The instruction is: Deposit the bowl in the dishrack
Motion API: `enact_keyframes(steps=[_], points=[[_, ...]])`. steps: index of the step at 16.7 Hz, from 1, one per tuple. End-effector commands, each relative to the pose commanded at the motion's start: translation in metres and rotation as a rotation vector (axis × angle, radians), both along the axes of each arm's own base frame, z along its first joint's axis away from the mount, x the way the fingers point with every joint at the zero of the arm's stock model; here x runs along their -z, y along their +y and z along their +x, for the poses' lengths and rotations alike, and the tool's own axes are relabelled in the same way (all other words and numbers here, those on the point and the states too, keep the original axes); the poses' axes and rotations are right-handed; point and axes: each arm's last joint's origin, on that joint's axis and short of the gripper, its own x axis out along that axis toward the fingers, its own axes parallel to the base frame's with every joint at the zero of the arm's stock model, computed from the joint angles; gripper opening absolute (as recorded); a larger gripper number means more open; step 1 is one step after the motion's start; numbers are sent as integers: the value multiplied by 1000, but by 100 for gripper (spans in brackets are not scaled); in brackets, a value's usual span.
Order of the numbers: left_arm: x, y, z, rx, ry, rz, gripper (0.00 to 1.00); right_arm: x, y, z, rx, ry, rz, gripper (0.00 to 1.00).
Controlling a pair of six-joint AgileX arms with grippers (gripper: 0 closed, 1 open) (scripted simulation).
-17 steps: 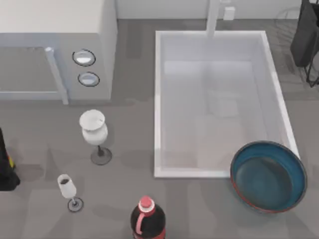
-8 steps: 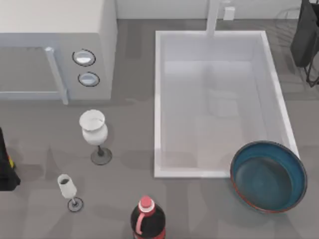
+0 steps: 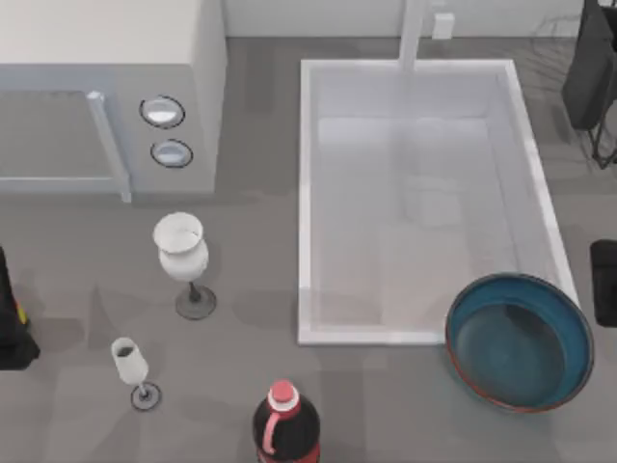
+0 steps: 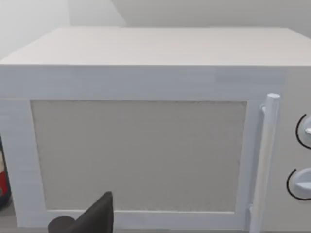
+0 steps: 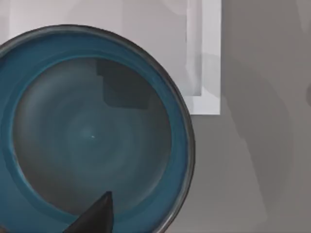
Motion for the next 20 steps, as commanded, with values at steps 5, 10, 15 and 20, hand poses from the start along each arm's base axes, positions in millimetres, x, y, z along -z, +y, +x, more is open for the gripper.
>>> enact_keyframes(steps=[5,10,15,20], points=[[0,0,0,0,0,0,100,-1,24,36,4,246,-65,100],[0,0,0,0,0,0,100,-1,30,43,5,288,-82,100],[0,0,0,0,0,0,100,10,29,45,6,290,-82,100],[0,0,0,0,0,0,100,62,31,54,5,282,-80,100]])
